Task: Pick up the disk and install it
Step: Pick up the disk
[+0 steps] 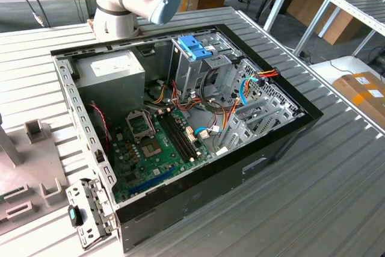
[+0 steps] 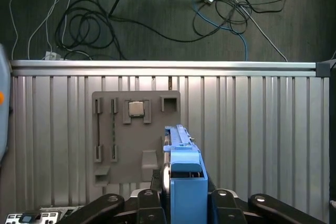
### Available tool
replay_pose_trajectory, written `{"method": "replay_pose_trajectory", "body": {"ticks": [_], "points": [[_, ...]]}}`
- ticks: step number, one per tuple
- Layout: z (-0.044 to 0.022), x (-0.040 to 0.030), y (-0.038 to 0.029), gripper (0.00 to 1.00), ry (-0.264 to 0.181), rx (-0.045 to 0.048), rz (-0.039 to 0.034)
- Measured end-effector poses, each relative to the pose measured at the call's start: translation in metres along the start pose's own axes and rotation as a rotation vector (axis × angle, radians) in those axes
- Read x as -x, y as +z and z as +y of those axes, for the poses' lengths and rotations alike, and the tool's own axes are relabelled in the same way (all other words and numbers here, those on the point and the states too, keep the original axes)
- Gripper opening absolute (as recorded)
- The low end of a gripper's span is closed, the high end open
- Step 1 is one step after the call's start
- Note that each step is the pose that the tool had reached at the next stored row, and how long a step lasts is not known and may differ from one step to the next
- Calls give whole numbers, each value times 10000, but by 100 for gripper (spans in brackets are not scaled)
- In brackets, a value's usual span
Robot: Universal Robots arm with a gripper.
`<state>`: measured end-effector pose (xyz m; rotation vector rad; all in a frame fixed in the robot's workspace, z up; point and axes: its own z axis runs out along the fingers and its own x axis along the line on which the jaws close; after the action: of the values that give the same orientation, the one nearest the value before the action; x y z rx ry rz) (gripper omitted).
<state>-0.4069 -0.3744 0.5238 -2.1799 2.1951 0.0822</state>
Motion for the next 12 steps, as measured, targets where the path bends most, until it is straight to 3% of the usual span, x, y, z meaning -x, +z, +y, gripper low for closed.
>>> {"method": "replay_pose_trajectory", "body": {"ticks": [12], "points": [[-82, -23, 1, 37, 0, 0, 0]]}}
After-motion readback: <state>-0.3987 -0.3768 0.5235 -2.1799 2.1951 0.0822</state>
